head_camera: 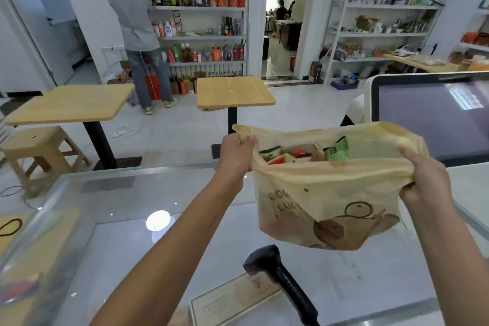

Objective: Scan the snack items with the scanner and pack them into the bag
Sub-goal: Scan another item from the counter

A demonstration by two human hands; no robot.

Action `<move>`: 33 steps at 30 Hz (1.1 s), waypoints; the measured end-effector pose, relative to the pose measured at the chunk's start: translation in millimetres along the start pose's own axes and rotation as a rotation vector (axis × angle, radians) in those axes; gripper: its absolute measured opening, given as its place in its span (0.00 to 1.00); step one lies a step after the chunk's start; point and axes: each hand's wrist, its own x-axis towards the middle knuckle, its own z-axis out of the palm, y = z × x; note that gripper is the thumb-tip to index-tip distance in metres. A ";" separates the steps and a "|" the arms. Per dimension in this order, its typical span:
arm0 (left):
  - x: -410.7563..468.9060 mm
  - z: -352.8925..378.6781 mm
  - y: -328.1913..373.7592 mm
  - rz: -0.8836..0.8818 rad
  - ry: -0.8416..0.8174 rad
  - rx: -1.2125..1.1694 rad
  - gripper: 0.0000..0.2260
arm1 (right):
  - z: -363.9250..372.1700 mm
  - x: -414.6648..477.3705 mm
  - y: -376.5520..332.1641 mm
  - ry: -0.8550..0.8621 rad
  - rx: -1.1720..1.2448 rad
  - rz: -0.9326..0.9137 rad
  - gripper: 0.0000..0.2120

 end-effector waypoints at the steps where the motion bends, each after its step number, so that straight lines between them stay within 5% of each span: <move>1: -0.2 -1.7 2.7 0.006 0.019 -0.023 0.08 | 5.5 -2.7 -5.8 -0.019 0.007 -0.036 0.03; 13: -2.4 -11.4 58.4 0.048 0.128 -0.227 0.08 | 49.2 -4.1 -44.5 -0.137 0.186 0.053 0.01; 27: -24.1 -82.6 123.8 0.210 0.304 -0.429 0.02 | 112.6 -53.1 -77.1 -0.552 0.290 0.027 0.06; 31: -37.6 -114.4 143.3 0.337 0.347 -0.404 0.18 | 146.6 -72.8 -81.8 -0.680 0.290 0.042 0.06; 33: -44.2 -131.9 142.7 0.391 0.372 -0.384 0.14 | 163.8 -81.0 -74.4 -0.716 0.247 0.073 0.05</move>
